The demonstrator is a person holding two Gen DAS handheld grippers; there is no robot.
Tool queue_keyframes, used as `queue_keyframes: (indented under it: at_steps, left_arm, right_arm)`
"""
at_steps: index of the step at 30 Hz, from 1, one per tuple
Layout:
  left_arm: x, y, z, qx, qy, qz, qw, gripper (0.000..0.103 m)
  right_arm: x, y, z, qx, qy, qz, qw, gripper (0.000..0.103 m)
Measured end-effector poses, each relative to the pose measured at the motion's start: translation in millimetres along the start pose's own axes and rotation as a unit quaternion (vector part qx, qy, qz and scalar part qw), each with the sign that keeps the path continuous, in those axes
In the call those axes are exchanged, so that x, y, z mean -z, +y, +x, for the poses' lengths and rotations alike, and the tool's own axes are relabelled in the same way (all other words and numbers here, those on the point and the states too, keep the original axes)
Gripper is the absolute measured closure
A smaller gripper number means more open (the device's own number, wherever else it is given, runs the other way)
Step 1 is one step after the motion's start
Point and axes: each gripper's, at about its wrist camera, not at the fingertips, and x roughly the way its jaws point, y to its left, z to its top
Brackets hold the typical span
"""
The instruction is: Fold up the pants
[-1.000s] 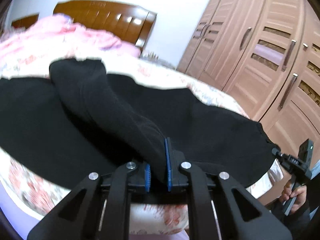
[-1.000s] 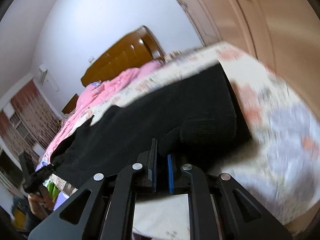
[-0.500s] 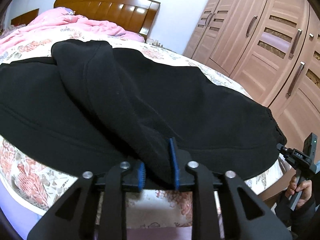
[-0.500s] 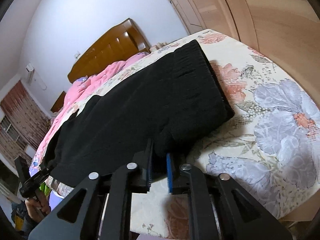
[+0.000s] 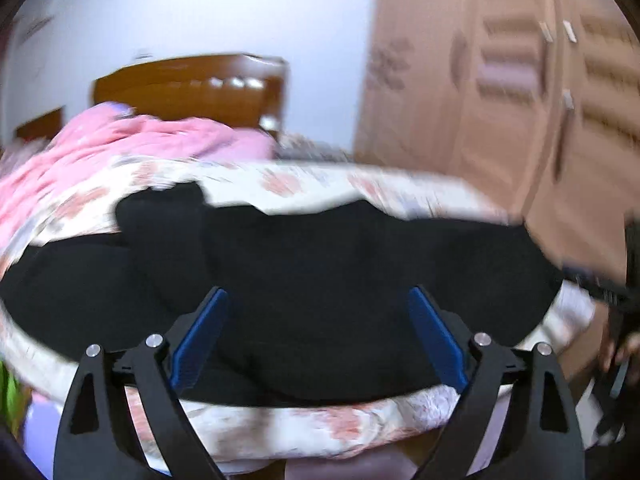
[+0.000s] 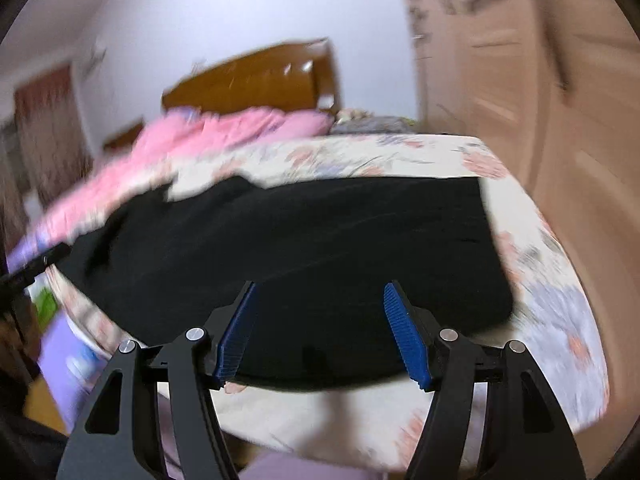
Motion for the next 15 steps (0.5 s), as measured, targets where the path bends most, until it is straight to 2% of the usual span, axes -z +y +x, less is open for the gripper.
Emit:
queue_keyframes:
  at_steps: [1,3,5,6,9,12,14,15]
  left_arm:
    - [3,-13,18,0.001,0.023,0.026,0.9994,0.012]
    - [13,-20,51,-0.009,0.075,0.042,0.9962,0.012]
    - [22,-14,73,-0.017,0.123,0.031,0.9918,0.010]
    - [25,-11,72,-0.009,0.112,0.031,0.9932,0.009]
    - [16,-8,68,0.006,0.128,0.024,0.9915,0.009]
    - [-28,7,56,0.041,0.086,-0.014,0.9954,0.009]
    - [-73,17,65,0.052,0.063,-0.036,0.9960,0.010]
    - [-84,18,72,0.058,0.063,-0.033,0.9958,0.010]
  right_arm:
    - [2,4,12,0.004,0.014,-0.011,1.000,0.039]
    - [8,2,39,0.030,0.058,-0.015,0.998,0.036]
    - [14,-6,38,0.016,0.040,-0.014,0.999,0.034]
    - [15,-6,37,0.015,0.047,-0.017,0.999,0.034]
    - [9,-11,28,0.021,0.061,-0.017,0.998,0.033]
    - [-14,-14,15,0.011,0.033,-0.018,0.999,0.033]
    - [-35,-11,16,0.033,0.021,-0.044,0.998,0.032]
    - [-49,-10,20,0.041,0.016,-0.056,0.997,0.031]
